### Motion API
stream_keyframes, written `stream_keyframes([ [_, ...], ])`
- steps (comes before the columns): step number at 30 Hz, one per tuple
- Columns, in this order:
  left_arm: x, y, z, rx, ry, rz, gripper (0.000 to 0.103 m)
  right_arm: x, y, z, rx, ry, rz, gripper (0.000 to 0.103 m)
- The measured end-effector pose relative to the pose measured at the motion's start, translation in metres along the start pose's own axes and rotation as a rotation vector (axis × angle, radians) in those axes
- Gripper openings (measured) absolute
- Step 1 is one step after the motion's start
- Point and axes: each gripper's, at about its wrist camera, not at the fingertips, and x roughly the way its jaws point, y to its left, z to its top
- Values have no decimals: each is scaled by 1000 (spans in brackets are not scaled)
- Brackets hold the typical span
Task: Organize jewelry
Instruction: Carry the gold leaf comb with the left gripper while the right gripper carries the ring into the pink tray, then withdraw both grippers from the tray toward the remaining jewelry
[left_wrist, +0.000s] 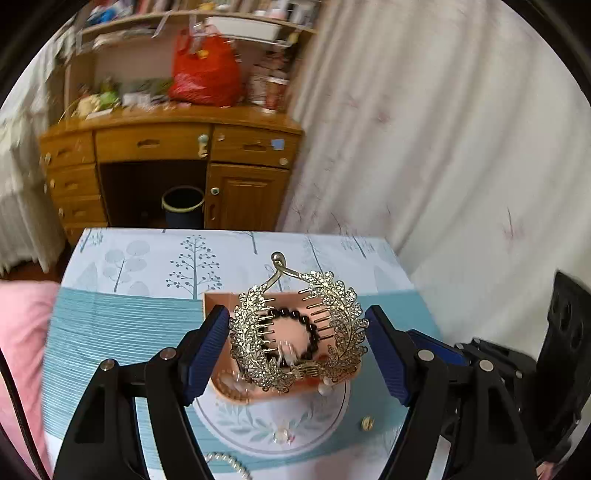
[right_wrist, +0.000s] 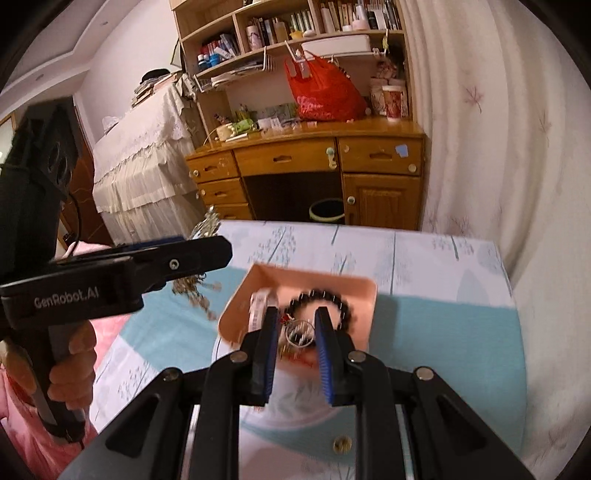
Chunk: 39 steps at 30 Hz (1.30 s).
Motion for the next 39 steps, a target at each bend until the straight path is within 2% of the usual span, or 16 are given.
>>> stream_keyframes([
  [4,20,14,6,-35,8,31,74,10,-2,13,18,-27,10,20],
  [7,32,24,2,-60,22,18,74,17,-6,14,35,-33,18,20],
  [9,42,28,2,-69,52,16,73,25,-9,12,44,-23,29,20],
  [16,52,32,-1,-79,70,24,74,49,-19,7,81,34,26,21],
  [18,54,33,-2,-88,85,25,79,50,-19,6,88,47,41,34],
  [19,55,34,-2,-91,89,22,81,50,-20,6,94,50,37,46],
  [20,55,35,-2,-92,93,18,81,50,-21,5,98,48,24,49],
  [24,52,35,-2,-93,95,21,84,47,-22,5,104,43,-7,49],
  [28,47,34,-4,-94,110,58,86,42,-19,4,110,48,-22,49],
  [32,24,35,-8,-94,77,105,86,31,-10,5,86,44,-86,50],
  [33,15,35,-12,-91,69,105,89,27,-6,4,75,40,-99,51],
  [35,2,37,-20,-81,73,106,91,19,3,0,45,30,-120,66],
  [39,-19,43,-37,-84,75,160,91,11,14,-12,20,48,-169,69],
])
